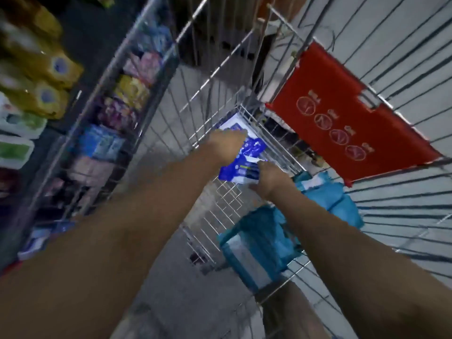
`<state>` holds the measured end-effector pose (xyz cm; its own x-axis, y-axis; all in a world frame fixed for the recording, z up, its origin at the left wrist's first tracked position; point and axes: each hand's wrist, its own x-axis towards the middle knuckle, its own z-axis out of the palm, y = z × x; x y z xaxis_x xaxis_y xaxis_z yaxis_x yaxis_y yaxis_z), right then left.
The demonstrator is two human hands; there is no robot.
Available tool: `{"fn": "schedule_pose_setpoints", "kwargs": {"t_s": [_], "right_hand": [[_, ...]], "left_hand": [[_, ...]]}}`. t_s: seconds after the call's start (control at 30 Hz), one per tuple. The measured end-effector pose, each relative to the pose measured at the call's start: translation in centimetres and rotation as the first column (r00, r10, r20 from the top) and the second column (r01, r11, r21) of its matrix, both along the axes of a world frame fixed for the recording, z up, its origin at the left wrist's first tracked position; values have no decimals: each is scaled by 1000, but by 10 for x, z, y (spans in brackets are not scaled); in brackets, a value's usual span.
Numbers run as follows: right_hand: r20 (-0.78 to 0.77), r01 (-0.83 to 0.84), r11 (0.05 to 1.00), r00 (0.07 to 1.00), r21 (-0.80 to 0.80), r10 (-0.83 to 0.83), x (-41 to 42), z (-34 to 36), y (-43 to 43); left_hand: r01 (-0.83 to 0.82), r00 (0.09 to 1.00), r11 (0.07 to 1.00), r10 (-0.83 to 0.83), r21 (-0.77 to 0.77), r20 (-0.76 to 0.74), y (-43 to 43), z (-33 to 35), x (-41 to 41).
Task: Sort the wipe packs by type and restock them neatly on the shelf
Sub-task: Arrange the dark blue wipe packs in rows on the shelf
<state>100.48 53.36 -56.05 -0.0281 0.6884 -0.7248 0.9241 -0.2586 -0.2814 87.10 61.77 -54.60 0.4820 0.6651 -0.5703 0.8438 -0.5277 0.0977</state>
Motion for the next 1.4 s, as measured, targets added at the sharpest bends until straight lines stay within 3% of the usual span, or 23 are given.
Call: {"fn": "schedule_pose_setpoints", "kwargs": {"t_s": [0.07, 0.13, 0.27, 0.37, 0.43, 0.53, 0.6, 0.67, 0.73, 0.83, 0.97, 1.03, 1.1, 1.17, 1.23, 1.33, 1.4], "right_hand": [[48, -83, 996, 996, 42, 81, 5, -27, 5], [121, -144, 987, 984, 74, 134, 7, -43, 10], [162, -146, 973, 980, 178, 118, 3, -50, 19], [193, -162, 979, 972, 128, 135, 3, -45, 21], [147, -144, 988, 980, 63, 133, 4, -38, 19], [-154, 148, 989, 977, -30, -151, 8, -24, 16], [-268, 287, 956, 918, -54, -291, 10, -6, 15], [-260, 270, 962, 927, -39, -271, 12, 20, 12], [-233, 205, 978, 951, -25, -205, 12, 51, 6], [-294, 207, 976, 930, -72, -219, 3, 98, -12], [-449, 418, 900, 786, -120, -425, -43, 178, -47], [-570, 466, 866, 667, -183, -480, -80, 225, -74], [-722, 400, 868, 501, -295, -477, -124, 268, -101], [-831, 319, 877, 319, -359, -456, -175, 310, -126], [-887, 273, 897, 214, -348, -409, -230, 351, -144], [-893, 272, 890, 167, -365, -417, -318, 404, -165], [-881, 309, 886, 218, -347, -421, -371, 429, -172]], "left_hand": [[170, 984, 983, -173, 77, 35, 17, -36, 10], [237, 963, 962, -252, 137, 99, 35, -79, 10], [374, 924, 922, -380, 97, 48, 47, -63, 11], [393, 916, 912, -399, 117, 33, 45, -51, 7], [333, 930, 918, -358, 216, 87, 39, -58, 3], [279, 955, 913, -296, 299, 13, 31, -47, 6], [218, 974, 952, -200, 215, -103, 26, -32, 6], [43, 991, 997, -34, 71, -128, 17, -20, -3], [-174, 985, 985, 174, -6, 19, 2, 11, -15], [-360, 898, 932, 354, -23, 261, -29, 73, -37], [-537, 716, 841, 495, -65, 492, -86, 181, -83], [-644, 577, 761, 547, -74, 606, -119, 242, -121], [-677, 471, 730, 525, -90, 709, -154, 304, -169], [-682, 483, 730, 498, -48, 720, -191, 363, -225], [-721, 413, 690, 503, -64, 760, -225, 416, -287], [-746, 398, 665, 491, -39, 775, -273, 486, -380], [-784, 338, 619, 485, -43, 806, -292, 522, -439]]}}
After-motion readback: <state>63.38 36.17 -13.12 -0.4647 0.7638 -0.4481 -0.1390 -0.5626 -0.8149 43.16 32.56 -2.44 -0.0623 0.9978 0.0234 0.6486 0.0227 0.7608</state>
